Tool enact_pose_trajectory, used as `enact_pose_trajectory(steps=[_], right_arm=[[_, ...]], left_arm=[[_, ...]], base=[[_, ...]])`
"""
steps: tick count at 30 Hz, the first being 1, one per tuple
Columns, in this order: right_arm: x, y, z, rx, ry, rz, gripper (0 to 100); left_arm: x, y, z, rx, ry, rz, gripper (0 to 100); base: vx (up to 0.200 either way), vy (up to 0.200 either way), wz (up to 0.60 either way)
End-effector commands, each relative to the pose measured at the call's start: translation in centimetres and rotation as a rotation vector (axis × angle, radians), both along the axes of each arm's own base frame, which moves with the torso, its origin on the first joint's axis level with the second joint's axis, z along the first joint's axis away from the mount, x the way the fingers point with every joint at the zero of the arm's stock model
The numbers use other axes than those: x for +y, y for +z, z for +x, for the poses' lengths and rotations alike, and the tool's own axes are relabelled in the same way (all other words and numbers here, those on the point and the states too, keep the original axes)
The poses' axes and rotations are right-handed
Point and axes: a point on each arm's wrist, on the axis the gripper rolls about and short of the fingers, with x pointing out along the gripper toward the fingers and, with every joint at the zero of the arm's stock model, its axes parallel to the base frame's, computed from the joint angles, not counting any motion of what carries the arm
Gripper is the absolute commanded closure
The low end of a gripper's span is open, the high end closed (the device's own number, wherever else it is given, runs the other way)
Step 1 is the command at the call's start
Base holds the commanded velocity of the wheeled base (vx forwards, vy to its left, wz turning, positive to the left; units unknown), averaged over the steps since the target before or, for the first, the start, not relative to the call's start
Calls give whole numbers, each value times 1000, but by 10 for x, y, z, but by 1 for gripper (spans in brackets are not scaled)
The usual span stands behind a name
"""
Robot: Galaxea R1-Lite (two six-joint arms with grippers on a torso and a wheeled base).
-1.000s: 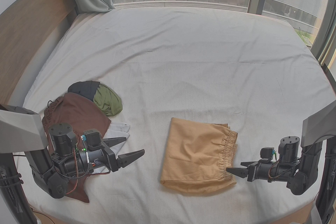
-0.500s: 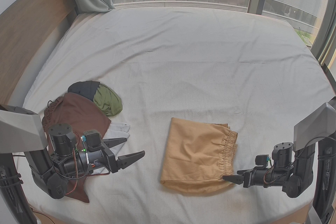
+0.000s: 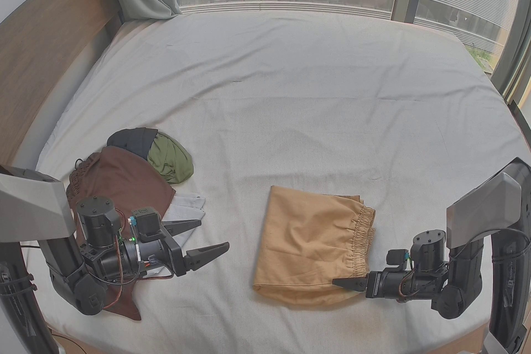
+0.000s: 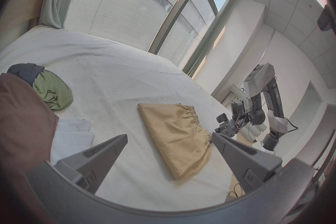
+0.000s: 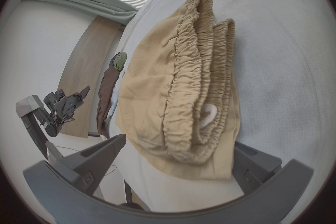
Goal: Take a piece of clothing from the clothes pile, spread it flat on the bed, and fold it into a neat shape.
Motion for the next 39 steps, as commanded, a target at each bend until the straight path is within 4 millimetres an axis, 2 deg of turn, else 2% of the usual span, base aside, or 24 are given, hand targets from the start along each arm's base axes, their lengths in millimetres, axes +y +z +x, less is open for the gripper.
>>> enact_pose_trajectory(steps=[1,14,15,29,39], right_arm=[[10,0,5,-18,-5,6,0],[13,1,5,-20,-26,0,0],[13,1,5,-20,-26,0,100],[16,0,2,-18,-12,-1,100],[20,15,1,-64,0,20,100]], left_arm=[[0,0,0,1,-1,1,0],[0,-1,0,3,-1,1,0],[0,-1,0,3,-1,1,0],[1,0,0,-2,1,0,0],[2,2,0,-10,5,0,0]], base=[[0,0,0],[0,0,0],[0,0,0],[0,0,0],[0,0,0]])
